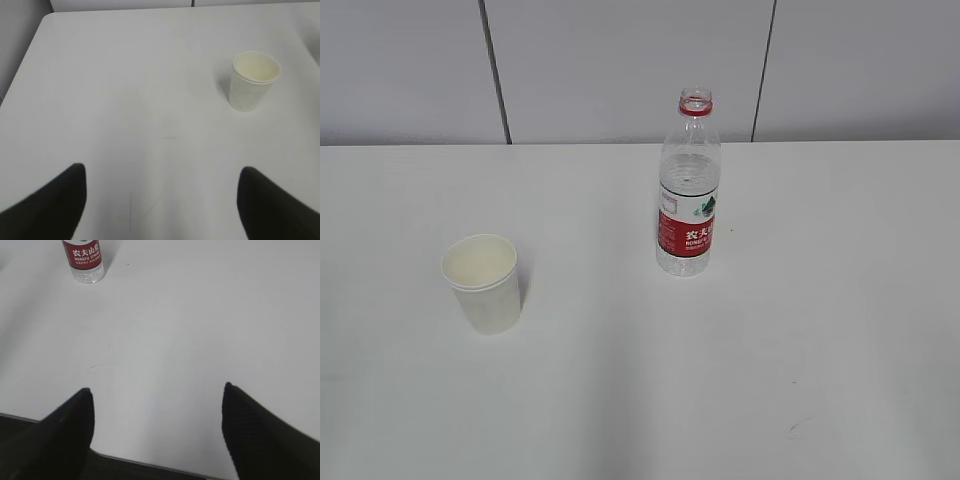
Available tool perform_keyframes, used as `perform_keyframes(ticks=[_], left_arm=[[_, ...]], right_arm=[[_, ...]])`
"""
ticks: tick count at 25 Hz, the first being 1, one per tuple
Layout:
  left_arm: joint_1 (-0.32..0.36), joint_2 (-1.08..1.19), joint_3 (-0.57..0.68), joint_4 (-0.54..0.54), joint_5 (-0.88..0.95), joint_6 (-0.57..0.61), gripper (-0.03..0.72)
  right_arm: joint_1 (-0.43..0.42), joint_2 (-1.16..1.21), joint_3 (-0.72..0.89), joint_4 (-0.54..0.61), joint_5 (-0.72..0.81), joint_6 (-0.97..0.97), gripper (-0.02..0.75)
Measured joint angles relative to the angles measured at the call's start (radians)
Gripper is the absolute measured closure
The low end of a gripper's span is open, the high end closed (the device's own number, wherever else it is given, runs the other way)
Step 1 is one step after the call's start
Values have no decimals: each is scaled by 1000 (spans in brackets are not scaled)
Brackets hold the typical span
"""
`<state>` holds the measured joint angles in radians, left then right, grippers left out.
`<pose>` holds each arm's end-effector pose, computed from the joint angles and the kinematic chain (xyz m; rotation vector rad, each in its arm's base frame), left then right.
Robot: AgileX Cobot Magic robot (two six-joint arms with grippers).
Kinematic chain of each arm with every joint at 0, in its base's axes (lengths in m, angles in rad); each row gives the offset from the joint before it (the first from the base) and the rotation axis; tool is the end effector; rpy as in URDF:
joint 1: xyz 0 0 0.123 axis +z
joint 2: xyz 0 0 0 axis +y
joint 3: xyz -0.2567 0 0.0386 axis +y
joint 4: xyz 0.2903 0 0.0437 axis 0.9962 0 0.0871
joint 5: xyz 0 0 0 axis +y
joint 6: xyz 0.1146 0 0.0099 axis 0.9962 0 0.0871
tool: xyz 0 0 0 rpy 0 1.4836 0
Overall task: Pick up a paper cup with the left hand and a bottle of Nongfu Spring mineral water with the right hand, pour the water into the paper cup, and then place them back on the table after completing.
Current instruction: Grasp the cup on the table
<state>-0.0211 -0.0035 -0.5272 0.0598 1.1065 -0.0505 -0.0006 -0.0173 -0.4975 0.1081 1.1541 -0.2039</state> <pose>0.0729 0.0046 0.2914 -0.0358 2.0577 0.0273 0.0714 0.0113 0.2782 -0.2270 2.1056 0.0093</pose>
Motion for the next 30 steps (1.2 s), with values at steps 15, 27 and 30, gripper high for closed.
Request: perform_keyframes(ticks=[15,27,30], left_arm=[[0,0,0,0,0,0,125],[0,0,0,0,0,0,125],[0,0,0,0,0,0,125]], right_arm=[[0,0,0,0,0,0,150],[0,0,0,0,0,0,150],[0,0,0,0,0,0,150]])
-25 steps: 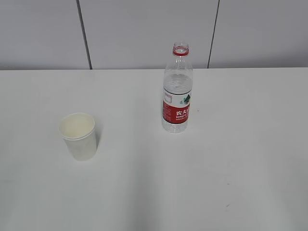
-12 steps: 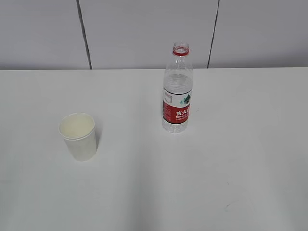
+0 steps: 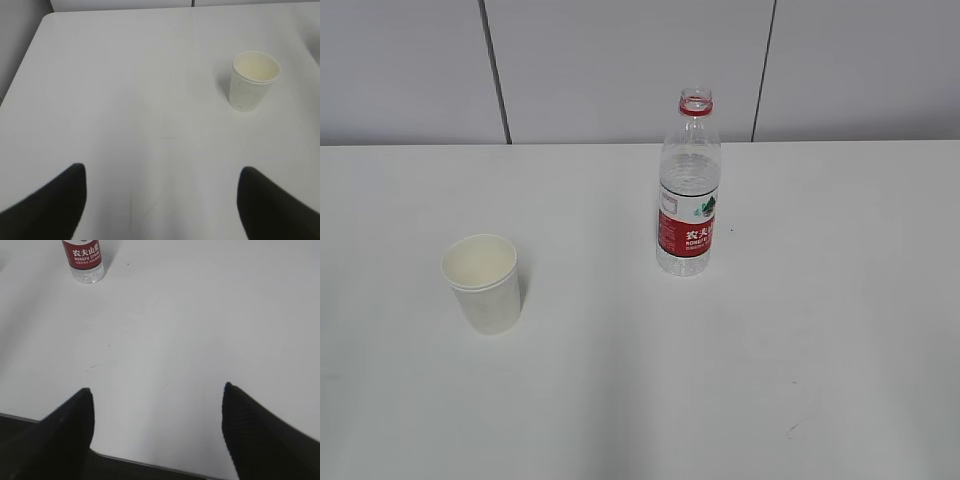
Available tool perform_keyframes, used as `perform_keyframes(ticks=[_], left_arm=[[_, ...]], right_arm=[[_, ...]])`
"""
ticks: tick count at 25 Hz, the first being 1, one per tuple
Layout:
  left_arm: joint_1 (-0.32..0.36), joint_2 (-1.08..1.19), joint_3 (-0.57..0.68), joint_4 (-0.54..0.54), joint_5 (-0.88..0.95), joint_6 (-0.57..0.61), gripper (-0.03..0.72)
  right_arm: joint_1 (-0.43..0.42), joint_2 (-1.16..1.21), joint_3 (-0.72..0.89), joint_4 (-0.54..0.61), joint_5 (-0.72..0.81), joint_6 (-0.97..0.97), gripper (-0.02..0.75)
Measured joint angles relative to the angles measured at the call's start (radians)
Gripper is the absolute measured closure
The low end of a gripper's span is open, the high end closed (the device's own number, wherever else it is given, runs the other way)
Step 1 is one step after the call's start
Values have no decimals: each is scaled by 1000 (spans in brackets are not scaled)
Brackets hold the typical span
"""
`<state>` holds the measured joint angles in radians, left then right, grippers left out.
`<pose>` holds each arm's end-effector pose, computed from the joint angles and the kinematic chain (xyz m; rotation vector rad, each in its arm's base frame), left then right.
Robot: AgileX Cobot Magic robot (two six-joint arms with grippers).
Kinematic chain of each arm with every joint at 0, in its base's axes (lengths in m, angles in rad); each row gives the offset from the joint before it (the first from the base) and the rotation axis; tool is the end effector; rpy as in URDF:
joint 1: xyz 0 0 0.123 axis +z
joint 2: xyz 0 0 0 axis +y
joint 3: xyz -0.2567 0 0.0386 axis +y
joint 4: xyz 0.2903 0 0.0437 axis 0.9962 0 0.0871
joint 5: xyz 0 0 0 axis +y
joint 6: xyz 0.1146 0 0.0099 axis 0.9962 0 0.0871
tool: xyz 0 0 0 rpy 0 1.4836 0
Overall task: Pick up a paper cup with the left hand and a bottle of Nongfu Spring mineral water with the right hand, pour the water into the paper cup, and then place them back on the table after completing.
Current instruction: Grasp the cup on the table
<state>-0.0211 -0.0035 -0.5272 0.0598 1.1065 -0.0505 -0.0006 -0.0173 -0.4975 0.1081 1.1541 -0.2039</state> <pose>0.0729 0.0046 0.2914 -0.0358 2.0577 0.0273 0.0714 0.0113 0.2782 -0.2270 2.1056 0.0093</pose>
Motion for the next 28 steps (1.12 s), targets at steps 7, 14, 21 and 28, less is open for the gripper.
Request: perform_keyframes(ticks=[7,14,21,28], left_arm=[[0,0,0,10,0,0,125],[0,0,0,10,0,0,125],[0,0,0,10,0,0,125],[0,0,0,10,-2,0,125]], right_arm=[[0,0,0,0,0,0,150],[0,0,0,0,0,0,150],[0,0,0,0,0,0,150],[0,0,0,0,0,0,150]])
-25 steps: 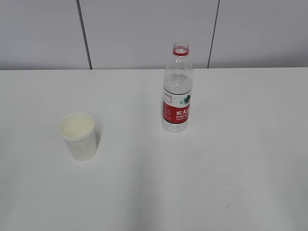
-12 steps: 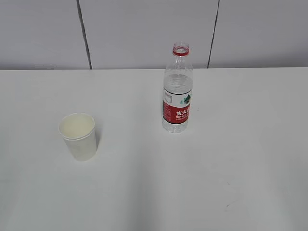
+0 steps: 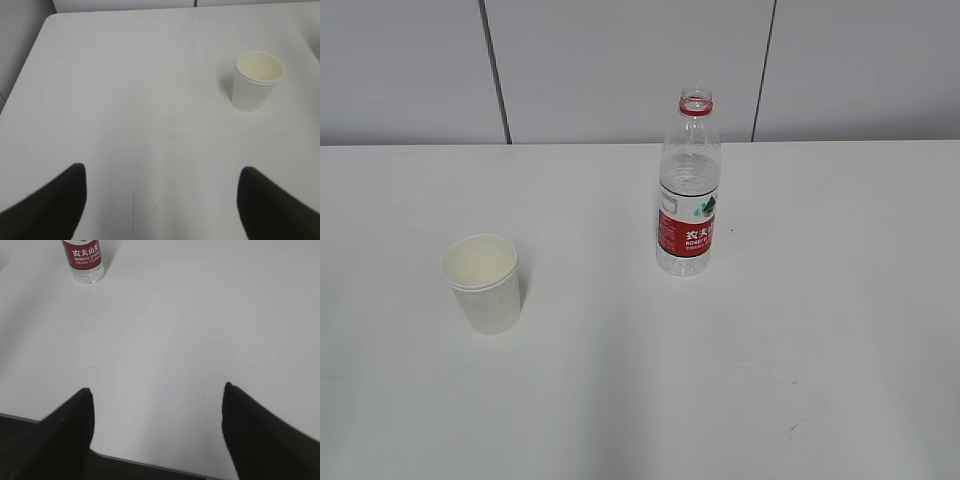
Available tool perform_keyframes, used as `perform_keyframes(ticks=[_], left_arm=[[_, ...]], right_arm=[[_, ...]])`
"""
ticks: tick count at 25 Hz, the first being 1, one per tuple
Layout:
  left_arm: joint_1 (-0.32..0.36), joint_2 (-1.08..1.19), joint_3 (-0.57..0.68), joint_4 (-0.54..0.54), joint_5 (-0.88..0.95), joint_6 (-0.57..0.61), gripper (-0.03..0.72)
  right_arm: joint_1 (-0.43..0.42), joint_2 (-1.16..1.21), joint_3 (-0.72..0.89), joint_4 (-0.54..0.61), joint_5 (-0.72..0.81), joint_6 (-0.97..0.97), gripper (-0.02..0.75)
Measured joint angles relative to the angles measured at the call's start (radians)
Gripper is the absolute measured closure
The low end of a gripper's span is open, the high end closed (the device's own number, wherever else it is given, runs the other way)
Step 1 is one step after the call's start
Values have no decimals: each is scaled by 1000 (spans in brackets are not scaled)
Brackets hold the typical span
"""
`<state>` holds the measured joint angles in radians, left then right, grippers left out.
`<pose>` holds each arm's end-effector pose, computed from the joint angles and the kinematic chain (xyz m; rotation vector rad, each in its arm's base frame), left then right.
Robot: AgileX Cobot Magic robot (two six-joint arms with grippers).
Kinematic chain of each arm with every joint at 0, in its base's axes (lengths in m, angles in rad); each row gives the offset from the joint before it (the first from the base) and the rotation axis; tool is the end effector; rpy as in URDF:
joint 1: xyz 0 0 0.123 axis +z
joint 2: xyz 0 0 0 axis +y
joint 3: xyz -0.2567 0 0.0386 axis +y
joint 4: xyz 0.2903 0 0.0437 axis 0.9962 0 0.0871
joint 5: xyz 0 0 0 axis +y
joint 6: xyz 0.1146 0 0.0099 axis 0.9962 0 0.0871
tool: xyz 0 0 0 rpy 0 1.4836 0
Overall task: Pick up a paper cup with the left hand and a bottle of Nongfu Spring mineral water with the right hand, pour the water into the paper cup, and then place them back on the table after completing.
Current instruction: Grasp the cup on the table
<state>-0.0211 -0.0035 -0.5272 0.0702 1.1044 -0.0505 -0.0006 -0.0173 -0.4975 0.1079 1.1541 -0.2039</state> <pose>0.0730 0.0057 0.2916 -0.0366 2.0552 0.0396 0.0714 0.0113 0.2782 -0.2270 2.1056 0.0090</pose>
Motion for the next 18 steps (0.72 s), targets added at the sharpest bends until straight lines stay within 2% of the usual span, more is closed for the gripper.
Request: perform_keyframes(ticks=[14,18], left_arm=[[0,0,-4,-1,-6,0,125],[0,0,-15,-4,-96,0,125]], right_arm=[[0,0,0,0,0,0,150],[0,0,0,0,0,0,150]])
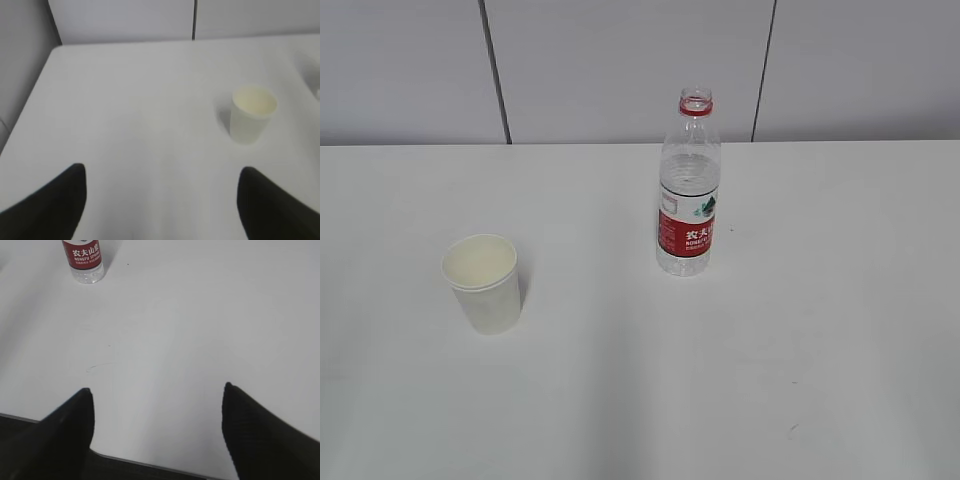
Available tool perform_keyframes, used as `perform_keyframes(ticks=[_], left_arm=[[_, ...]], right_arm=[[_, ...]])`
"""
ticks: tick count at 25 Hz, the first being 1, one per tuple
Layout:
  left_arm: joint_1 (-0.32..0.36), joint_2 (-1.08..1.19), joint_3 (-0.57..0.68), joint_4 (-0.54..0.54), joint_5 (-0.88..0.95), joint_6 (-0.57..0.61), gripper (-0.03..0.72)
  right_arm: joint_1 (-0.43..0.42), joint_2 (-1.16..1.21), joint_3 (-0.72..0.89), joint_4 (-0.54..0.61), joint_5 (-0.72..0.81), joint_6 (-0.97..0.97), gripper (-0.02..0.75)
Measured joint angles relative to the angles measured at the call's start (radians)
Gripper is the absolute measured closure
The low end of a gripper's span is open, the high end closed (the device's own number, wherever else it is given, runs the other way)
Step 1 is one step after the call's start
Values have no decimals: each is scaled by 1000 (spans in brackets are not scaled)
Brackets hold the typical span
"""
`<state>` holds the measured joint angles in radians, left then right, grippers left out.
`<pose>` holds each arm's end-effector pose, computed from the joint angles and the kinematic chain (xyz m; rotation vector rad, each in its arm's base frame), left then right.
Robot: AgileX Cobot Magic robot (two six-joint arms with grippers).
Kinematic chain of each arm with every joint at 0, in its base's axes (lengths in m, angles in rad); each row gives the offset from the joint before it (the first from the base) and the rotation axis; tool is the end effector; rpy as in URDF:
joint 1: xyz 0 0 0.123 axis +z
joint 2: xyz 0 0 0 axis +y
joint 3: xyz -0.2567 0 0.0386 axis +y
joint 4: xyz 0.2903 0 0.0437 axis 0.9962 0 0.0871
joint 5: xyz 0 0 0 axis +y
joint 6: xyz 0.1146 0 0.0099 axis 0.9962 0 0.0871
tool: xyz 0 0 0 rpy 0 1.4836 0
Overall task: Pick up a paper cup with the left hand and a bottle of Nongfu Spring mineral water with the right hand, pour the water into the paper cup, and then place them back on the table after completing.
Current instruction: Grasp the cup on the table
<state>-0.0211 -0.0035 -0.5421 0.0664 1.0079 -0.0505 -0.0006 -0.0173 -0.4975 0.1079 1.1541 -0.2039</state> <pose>0.0756 0.0049 0.3066 -0.0313 1.9442 0.0306 0.0714 0.0113 0.2782 -0.2270 2.1056 0.0090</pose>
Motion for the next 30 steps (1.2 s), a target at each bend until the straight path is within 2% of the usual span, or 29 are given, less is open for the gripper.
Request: perform_keyframes(ticks=[5,9,18,30], left_arm=[[0,0,10,-33,-242,0,125],[0,0,66,-42,-408,0,125],[0,69,182,-53,-581,0,125],[0,356,190,-53,-851,0,125]], right_arm=[[0,0,0,-2,0,0,150],[0,0,0,-2,0,0,150],[0,0,0,-2,0,2,150],[0,0,0,-2,0,2,150]])
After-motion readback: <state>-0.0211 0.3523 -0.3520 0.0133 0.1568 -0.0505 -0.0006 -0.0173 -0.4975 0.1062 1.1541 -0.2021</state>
